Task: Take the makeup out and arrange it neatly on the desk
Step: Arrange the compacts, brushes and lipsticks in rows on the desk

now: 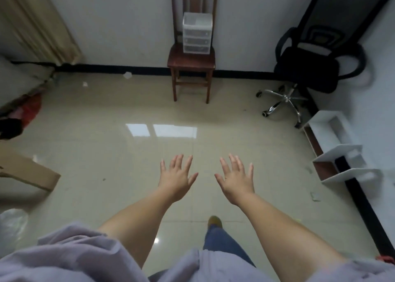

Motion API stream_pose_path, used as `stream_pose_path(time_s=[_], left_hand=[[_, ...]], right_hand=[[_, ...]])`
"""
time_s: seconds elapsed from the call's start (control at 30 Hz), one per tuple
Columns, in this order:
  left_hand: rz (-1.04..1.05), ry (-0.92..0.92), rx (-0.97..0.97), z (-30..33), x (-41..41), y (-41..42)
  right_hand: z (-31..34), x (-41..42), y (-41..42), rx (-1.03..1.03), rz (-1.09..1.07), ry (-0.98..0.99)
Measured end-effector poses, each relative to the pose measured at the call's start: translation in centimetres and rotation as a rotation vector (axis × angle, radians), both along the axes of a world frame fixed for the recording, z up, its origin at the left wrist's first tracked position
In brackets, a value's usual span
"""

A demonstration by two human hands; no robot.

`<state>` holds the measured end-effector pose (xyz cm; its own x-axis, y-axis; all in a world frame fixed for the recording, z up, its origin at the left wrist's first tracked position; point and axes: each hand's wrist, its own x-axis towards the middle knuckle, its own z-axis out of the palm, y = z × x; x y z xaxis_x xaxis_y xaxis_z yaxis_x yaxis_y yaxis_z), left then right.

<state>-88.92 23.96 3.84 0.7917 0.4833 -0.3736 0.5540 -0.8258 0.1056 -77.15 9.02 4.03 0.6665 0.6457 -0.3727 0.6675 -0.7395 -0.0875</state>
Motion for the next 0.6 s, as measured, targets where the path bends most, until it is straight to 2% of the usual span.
stream_pose_path(time_s=[0.17, 0.37, 0.6], left_hand=[[-0.022, -0.002, 0.045, -1.4, 8.7, 9.5], [0.048, -0.036, 0.049, -0.5, 20.6, 21.2], [0.126, -0.018, 0.037, -0.7, 30.0, 34.3]], right_hand=[[-1.0, 9.7, 8.1, 0.004, 0.010, -0.018], [-0.4, 23.2, 19.8, -0.023, 0.084, -0.029], [-0.4, 34.0, 33.1, -0.036, 0.148, -0.027]])
